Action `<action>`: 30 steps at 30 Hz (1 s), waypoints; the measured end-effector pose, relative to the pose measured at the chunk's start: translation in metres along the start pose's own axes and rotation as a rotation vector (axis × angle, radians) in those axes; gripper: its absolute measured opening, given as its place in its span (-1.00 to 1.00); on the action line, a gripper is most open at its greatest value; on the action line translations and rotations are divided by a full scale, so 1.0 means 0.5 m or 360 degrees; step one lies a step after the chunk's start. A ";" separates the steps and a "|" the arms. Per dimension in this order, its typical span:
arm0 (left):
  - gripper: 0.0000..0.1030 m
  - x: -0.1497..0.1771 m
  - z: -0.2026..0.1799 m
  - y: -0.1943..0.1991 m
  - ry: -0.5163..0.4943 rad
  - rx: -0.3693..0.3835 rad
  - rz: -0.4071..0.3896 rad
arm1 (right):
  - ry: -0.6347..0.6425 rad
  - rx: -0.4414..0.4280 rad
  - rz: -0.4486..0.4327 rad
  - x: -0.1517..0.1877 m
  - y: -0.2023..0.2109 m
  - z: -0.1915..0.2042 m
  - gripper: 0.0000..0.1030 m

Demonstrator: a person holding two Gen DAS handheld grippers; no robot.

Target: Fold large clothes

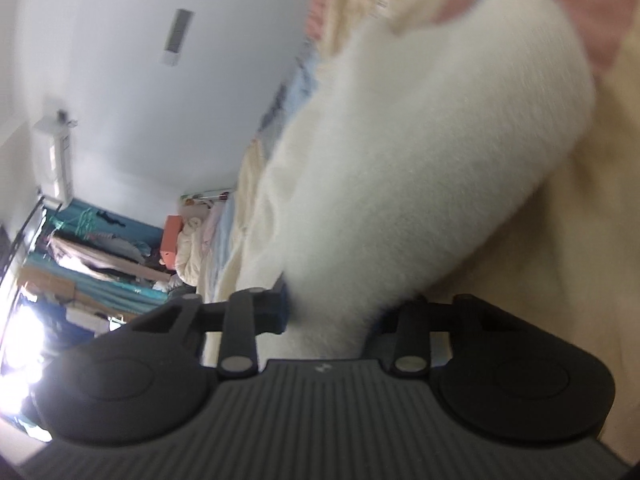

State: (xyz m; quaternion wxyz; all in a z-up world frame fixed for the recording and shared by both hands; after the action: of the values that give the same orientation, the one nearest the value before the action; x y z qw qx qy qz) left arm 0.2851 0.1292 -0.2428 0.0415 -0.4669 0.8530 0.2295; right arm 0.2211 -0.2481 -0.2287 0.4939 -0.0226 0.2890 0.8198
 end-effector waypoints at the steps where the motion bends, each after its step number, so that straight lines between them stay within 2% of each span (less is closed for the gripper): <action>1: -0.36 -0.002 -0.010 0.008 -0.0021 0.0006 -0.0004 | 0.0032 -0.0017 -0.0016 -0.004 0.008 0.009 -0.31; 11: -0.34 0.023 -0.090 0.134 -0.0083 0.0045 0.0039 | 0.0193 -0.0063 0.0016 0.005 0.129 0.076 -0.31; 18: -0.30 0.087 -0.085 0.267 -0.0011 0.0066 0.0078 | 0.0199 -0.0094 0.0050 0.048 0.230 0.080 -0.31; 20: -0.24 0.109 -0.077 0.294 0.0001 0.0060 0.0092 | 0.0176 -0.0090 0.0066 0.057 0.246 0.069 -0.30; 24: 0.04 0.122 -0.069 0.309 0.0014 0.0079 0.0129 | 0.0054 -0.0090 0.0128 0.062 0.248 0.036 -0.22; 28: 0.07 0.100 -0.091 0.300 -0.0014 0.0147 0.0097 | 0.0046 -0.0165 0.0112 0.046 0.249 0.050 -0.06; 30: 0.07 0.091 -0.110 0.289 -0.0060 0.0155 0.0079 | 0.0080 -0.0191 0.0099 0.034 0.243 0.070 -0.06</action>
State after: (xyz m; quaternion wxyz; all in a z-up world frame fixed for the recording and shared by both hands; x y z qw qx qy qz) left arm 0.1497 0.1366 -0.1559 0.0744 -0.4387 0.8735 0.1973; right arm 0.1209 -0.2592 -0.1504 0.4584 -0.0638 0.2522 0.8498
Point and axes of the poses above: each gripper's, at about its wrist camera, not at the fingertips, and y roughly against the way its jaws point, z to its left, x to its underside, the point moved 9 cm from there along -y, roughly the way its jaws point, and after that the axes turned 6 degrees about x, right-handed, at the moved point
